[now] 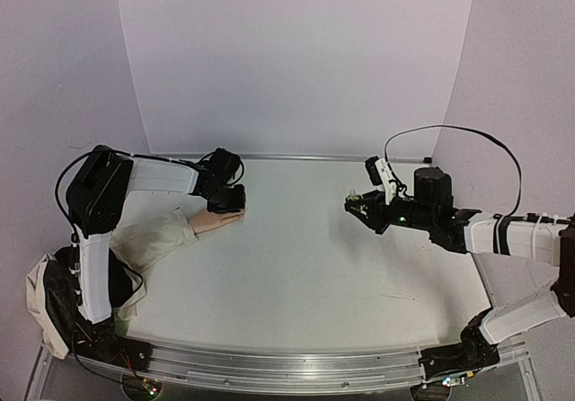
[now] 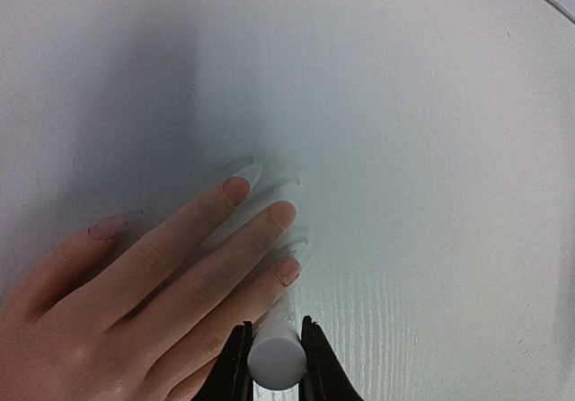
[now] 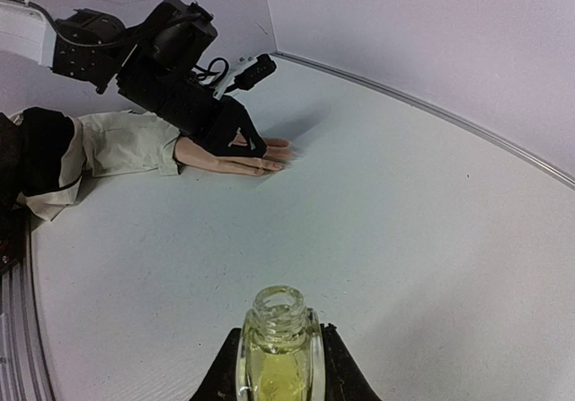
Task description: Paint the nails
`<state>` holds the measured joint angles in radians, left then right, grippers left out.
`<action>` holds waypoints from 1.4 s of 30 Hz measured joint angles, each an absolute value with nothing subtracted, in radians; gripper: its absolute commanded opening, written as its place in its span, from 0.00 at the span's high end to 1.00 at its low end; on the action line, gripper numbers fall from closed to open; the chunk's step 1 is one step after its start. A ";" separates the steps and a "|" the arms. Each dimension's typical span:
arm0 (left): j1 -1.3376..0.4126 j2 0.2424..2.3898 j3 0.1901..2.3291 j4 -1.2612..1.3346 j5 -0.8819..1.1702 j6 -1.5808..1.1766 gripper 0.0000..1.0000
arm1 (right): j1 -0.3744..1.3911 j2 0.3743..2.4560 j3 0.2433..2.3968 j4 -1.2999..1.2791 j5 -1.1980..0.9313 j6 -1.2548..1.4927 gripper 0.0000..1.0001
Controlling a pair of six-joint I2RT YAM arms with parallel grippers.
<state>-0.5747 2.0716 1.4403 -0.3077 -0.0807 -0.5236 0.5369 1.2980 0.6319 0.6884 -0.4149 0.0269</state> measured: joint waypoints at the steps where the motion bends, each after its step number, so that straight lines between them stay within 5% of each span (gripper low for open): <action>1: -0.575 2.072 1.441 -0.308 -0.081 -0.524 1.00 | 0.537 1.298 0.632 0.688 -0.415 0.027 1.00; 42: -0.575 2.049 1.429 -0.309 -0.082 -0.520 1.00 | 0.537 1.305 0.632 0.689 -0.426 0.037 1.00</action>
<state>-0.5747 2.0495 1.4292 -0.3092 -0.0818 -0.5198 0.5369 1.3052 0.6319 0.6891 -0.4259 0.0372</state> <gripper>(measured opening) 0.162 0.219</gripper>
